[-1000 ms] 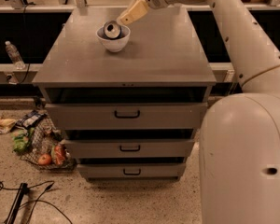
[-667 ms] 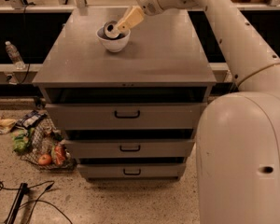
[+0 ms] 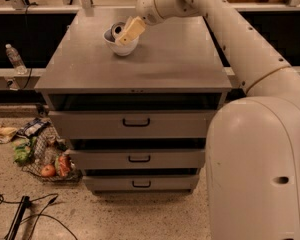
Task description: Pick pepsi can from white bowl and place on counter
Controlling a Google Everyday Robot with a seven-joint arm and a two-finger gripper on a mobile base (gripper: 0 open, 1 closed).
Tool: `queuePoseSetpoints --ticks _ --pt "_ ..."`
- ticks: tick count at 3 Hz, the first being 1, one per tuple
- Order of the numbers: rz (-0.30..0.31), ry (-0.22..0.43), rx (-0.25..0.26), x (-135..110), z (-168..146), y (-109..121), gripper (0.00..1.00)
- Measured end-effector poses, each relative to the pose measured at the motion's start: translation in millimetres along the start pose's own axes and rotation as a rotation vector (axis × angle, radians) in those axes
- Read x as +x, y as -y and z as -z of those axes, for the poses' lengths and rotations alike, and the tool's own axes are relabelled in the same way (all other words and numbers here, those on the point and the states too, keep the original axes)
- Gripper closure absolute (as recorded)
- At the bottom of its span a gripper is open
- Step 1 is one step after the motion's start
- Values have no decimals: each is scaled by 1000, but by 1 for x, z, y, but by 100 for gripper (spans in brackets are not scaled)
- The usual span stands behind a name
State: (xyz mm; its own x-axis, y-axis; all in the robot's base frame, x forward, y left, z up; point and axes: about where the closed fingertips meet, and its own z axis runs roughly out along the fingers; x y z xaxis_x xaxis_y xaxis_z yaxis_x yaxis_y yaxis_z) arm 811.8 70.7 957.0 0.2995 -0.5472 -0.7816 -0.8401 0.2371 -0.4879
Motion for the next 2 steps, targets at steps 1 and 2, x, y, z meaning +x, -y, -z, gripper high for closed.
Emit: queuePoseSetpoints --ticks 1,2 --pt "57 7 15 -1 -23 -4 2" --pt "53 2 24 7 -34 -8 26"
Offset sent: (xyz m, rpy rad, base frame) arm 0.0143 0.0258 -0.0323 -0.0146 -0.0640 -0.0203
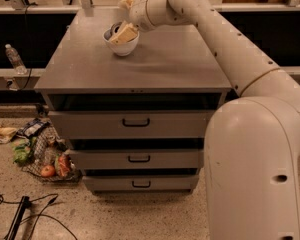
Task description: Pick pepsi can from white bowl and place on counter
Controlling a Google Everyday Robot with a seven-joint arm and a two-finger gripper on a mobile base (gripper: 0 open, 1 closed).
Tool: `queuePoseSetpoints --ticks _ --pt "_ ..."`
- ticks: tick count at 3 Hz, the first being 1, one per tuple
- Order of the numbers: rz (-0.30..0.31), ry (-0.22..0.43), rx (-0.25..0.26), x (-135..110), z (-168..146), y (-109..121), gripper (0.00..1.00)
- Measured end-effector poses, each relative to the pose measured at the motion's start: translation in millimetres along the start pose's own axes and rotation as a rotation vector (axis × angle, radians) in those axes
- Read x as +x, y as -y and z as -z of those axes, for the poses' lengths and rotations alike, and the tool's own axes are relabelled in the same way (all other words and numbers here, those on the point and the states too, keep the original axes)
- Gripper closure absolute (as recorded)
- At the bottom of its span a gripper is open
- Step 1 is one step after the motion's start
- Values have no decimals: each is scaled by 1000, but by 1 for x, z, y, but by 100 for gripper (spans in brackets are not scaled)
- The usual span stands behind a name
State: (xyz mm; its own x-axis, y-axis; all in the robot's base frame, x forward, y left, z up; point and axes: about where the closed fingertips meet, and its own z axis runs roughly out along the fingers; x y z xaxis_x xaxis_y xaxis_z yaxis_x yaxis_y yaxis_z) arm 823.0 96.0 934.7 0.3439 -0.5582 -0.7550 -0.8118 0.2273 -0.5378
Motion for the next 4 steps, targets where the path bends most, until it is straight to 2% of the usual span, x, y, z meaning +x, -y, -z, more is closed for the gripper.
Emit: queuePoseSetpoints --ticks 1,2,3,4 --pt "-60 -22 15 20 -2 -4 49" --pt "-96 -20 21 29 -3 -6 72" --pt "-105 9 44 26 0 -2 95" --pt "-77 110 158 -2 25 29 100"
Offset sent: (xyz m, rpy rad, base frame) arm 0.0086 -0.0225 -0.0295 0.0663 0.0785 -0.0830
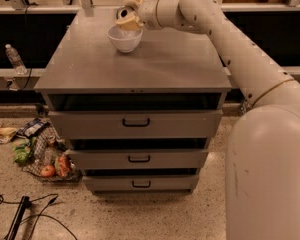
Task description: Pick pepsi can from white bowl and place on counter
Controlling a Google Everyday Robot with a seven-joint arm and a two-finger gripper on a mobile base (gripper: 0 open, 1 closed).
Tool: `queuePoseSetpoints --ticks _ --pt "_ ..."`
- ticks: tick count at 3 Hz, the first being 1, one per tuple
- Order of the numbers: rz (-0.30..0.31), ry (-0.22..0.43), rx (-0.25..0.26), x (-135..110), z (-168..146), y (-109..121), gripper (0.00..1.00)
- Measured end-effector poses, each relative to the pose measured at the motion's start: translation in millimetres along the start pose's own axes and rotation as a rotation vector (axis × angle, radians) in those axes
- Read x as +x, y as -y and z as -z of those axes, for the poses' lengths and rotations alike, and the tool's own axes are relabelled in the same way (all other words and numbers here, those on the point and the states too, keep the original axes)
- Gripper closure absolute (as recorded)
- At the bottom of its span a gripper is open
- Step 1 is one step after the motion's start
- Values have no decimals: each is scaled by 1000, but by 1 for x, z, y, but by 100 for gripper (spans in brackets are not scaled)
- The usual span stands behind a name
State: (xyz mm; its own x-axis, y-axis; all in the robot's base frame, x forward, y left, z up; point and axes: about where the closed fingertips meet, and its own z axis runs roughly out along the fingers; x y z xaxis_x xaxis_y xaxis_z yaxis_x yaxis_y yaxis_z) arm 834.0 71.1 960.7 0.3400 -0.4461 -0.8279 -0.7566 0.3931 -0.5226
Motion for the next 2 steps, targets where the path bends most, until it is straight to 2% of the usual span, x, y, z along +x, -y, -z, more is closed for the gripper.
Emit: queuePoseSetpoints --ticks 1,2 --pt "22 96 97 -30 14 25 100" --pt "-32 119 143 -36 52 47 100"
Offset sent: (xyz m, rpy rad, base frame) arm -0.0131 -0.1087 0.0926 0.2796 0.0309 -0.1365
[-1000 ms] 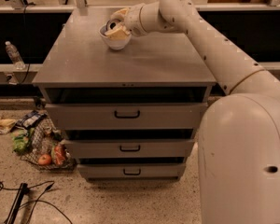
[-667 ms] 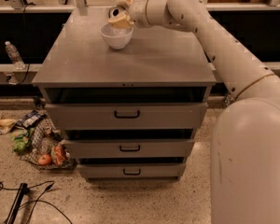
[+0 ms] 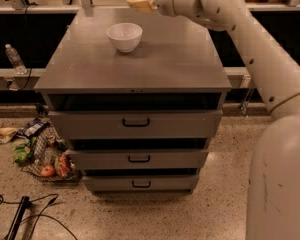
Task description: Pick pepsi can from white bowl and place on counter
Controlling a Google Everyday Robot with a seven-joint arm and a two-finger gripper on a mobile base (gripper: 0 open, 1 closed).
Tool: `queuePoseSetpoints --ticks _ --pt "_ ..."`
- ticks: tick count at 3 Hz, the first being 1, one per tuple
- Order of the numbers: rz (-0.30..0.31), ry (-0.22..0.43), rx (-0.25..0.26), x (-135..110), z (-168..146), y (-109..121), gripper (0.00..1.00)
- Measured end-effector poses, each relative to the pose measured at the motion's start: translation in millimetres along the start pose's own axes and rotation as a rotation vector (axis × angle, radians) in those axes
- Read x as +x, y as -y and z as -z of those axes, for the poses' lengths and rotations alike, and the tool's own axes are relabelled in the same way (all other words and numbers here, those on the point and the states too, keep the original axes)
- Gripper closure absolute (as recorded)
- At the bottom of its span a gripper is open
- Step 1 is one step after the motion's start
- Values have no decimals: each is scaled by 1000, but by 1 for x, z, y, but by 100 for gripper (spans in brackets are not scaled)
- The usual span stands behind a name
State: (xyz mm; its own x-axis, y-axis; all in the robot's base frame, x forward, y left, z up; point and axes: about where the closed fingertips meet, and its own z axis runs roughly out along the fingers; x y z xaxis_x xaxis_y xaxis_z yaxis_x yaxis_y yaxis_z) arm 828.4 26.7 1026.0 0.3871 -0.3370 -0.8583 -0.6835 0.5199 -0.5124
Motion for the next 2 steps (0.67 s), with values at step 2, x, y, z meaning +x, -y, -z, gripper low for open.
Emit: queuePoseSetpoints --ticks 2 --pt "-268 -154 -42 33 93 28 100"
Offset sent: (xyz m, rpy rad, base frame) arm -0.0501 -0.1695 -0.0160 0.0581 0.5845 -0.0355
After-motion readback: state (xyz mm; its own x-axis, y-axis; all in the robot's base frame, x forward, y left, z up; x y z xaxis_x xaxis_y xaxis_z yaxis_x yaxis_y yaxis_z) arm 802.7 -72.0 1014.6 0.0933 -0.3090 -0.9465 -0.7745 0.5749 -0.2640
